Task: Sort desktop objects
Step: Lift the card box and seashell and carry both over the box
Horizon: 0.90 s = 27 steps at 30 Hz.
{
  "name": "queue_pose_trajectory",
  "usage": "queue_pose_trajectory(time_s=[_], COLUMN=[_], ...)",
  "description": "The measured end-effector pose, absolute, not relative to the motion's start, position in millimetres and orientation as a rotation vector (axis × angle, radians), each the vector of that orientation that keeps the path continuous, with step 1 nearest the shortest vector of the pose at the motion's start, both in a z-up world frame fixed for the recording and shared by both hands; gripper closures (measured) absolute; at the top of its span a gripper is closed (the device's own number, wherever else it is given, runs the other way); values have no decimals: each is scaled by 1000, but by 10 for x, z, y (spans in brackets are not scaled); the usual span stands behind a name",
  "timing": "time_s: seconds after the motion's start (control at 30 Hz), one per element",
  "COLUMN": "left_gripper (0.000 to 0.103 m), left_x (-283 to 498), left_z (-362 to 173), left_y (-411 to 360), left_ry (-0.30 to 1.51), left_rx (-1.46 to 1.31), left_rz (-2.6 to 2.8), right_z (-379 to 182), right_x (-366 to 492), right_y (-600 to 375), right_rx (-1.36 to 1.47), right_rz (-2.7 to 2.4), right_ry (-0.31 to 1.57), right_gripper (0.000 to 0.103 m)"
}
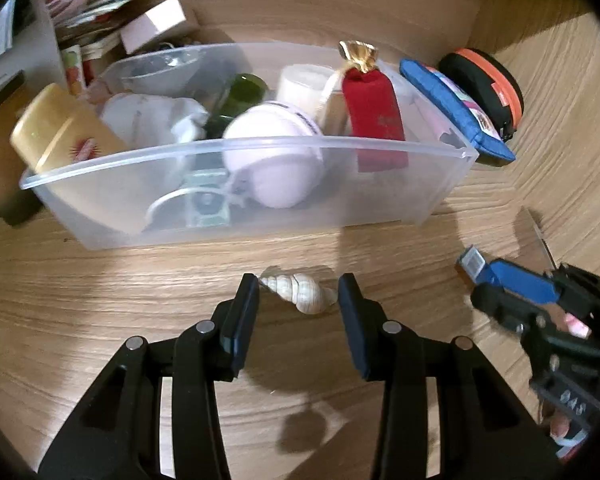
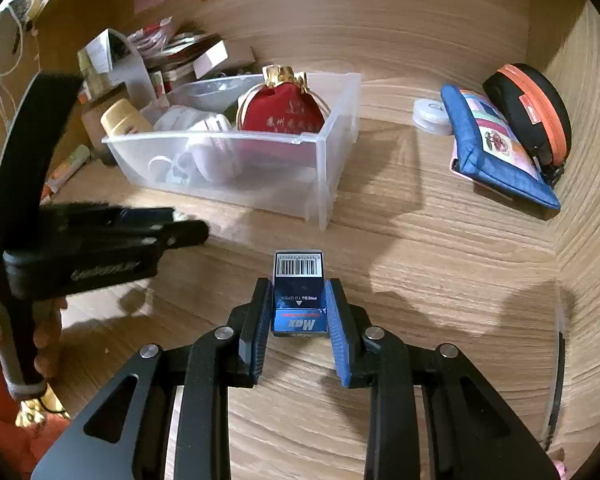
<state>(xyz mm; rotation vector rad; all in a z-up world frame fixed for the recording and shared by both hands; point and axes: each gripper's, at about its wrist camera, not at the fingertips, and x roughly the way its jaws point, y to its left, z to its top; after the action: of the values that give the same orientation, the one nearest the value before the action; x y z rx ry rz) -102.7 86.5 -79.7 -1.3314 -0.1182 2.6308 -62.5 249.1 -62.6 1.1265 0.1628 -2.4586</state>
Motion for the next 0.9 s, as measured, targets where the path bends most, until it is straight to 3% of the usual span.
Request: queue_pose_trajectory(time_s=[0.9], left_gripper=[63], left_x=[-732], left_z=[101], left_y=[117], left_ry=[-28], left_rx=[-957], left_rz=[2792], right_z=[48], right_x=[-505], right_y=[1920], right_rx=[883], right_rz=[-2540], right_ry=[189], right_gripper=[78])
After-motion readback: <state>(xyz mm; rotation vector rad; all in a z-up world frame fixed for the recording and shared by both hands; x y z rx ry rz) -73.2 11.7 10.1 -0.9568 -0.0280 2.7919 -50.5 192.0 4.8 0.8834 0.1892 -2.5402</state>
